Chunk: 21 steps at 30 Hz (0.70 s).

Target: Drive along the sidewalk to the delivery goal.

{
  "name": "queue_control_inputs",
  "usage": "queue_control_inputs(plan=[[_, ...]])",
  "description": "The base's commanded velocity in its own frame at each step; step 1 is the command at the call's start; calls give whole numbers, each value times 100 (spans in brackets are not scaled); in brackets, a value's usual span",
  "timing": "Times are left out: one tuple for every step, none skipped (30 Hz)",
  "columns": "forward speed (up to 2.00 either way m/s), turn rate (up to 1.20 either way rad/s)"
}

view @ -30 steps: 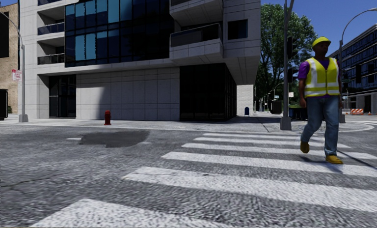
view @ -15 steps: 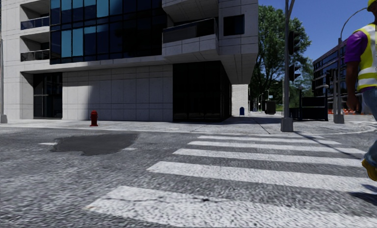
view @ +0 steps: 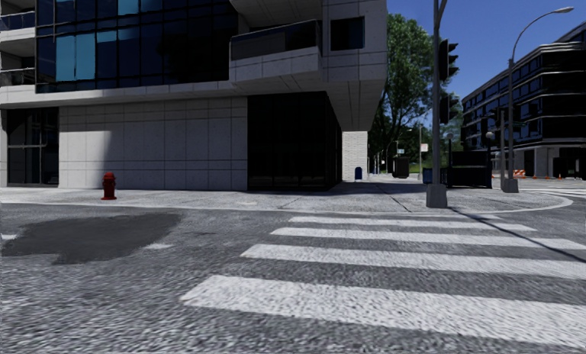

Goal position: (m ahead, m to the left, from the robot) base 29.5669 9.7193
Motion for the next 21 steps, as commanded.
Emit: queue_control_inputs(plan=[[129, -29], [129, -29], [129, -29], [129, -29], [129, -29], [129, -29], [129, -29], [129, -29], [129, -29], [129, -29], [129, -29], [129, -29], [129, -29], [129, -29], [129, -29], [129, -29], [129, -29], [129, -29], [129, -29], [129, -29], [129, -29]])
